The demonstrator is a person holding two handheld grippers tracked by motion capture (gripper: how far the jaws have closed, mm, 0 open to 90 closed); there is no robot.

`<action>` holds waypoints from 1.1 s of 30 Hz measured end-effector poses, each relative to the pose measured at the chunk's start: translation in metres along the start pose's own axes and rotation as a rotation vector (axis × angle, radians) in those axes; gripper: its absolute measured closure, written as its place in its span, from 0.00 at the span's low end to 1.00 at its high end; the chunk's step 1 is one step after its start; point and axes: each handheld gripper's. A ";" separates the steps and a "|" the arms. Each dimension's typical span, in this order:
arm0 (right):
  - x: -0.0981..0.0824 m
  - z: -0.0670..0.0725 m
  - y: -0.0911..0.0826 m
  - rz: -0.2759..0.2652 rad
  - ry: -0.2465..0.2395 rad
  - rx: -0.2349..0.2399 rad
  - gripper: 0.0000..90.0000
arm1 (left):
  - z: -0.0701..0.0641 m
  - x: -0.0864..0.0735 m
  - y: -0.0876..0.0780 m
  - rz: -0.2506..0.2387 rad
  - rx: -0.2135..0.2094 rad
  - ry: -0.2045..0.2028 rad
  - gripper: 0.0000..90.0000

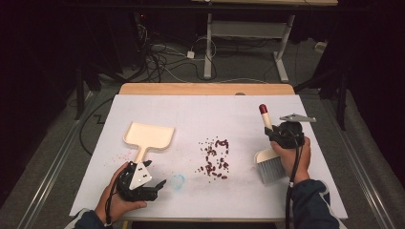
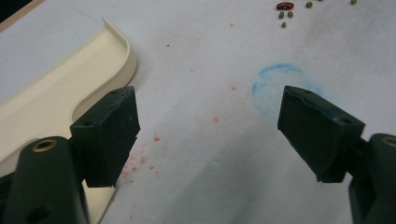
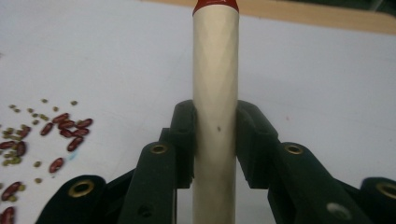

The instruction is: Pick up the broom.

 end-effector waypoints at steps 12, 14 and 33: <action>0.003 0.013 -0.050 -0.148 -0.024 0.095 0.79 | 0.000 0.022 -0.006 -0.113 -0.036 -0.045 0.24; 0.004 0.019 -0.056 -0.179 -0.034 0.095 0.79 | -0.002 0.036 -0.006 -0.156 -0.057 -0.054 0.24; -0.011 0.099 -0.085 -0.298 -0.136 0.237 0.79 | -0.041 0.151 0.032 -0.368 -0.237 -0.041 0.27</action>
Point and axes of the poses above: each handheld gripper's, and its own axes: y roughly forward along the jaws, x roughly out of its top, z roughly to its left, and after that the axes turned 14 degrees about y, right-handed
